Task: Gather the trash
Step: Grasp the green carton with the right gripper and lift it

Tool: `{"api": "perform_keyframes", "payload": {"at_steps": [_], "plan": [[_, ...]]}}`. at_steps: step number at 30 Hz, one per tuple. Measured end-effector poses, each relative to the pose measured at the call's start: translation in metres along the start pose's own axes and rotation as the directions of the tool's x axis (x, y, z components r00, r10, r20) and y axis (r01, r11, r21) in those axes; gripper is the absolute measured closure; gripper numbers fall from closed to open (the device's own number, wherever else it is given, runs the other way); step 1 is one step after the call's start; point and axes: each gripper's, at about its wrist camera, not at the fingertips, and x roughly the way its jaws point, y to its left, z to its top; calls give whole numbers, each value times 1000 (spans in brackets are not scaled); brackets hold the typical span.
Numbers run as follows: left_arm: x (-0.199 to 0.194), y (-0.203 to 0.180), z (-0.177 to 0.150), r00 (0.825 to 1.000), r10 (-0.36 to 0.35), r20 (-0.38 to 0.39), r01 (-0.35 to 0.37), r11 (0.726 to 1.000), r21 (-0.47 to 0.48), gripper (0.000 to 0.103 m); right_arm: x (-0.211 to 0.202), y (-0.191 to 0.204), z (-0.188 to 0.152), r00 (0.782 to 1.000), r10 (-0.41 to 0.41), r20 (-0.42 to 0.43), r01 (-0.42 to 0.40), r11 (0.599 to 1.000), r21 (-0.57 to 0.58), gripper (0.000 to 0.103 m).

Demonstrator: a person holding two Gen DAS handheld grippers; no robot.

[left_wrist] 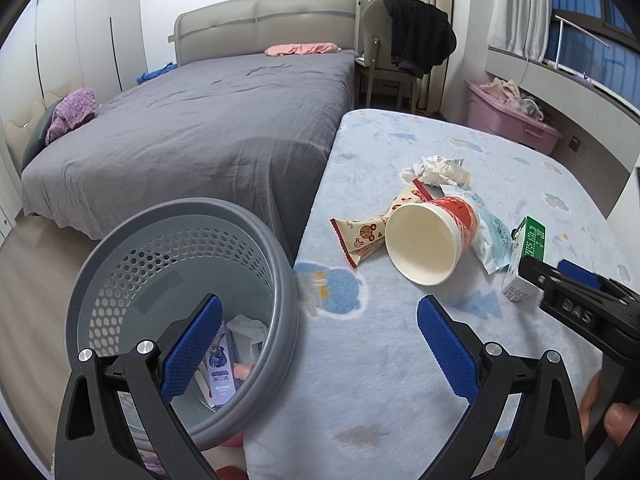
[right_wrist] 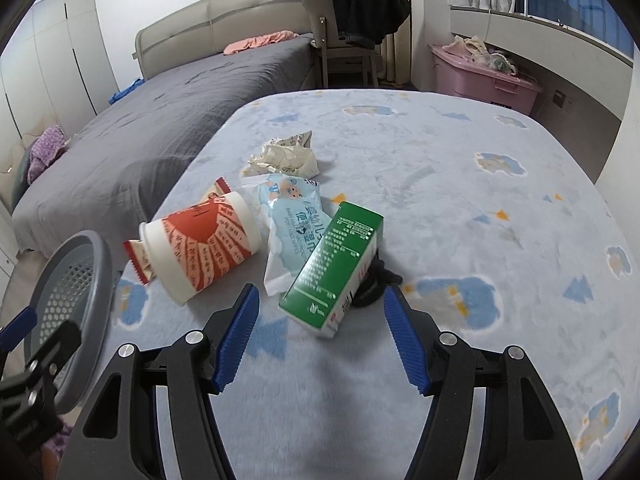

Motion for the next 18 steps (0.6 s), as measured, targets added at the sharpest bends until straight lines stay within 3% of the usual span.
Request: {"api": "perform_keyframes", "payload": {"at_steps": [8,10,12,18], "plan": [[5,0,-1,1000,4,-13,-4,1000,4,7,26,2,8,999,-40,-36,41,999,16,41],[5,1,-1,1000,4,-15,-4,1000,5,7,28,1,9,998,-49,-36,49,999,21,44],[5,2,-2,1000,4,-15,-4,1000,4,7,32,0,10,998,-43,-48,44,999,28,54],[4,2,-2,1000,3,-11,-3,1000,4,7,31,-2,8,998,-24,-54,26,999,35,60]]}}
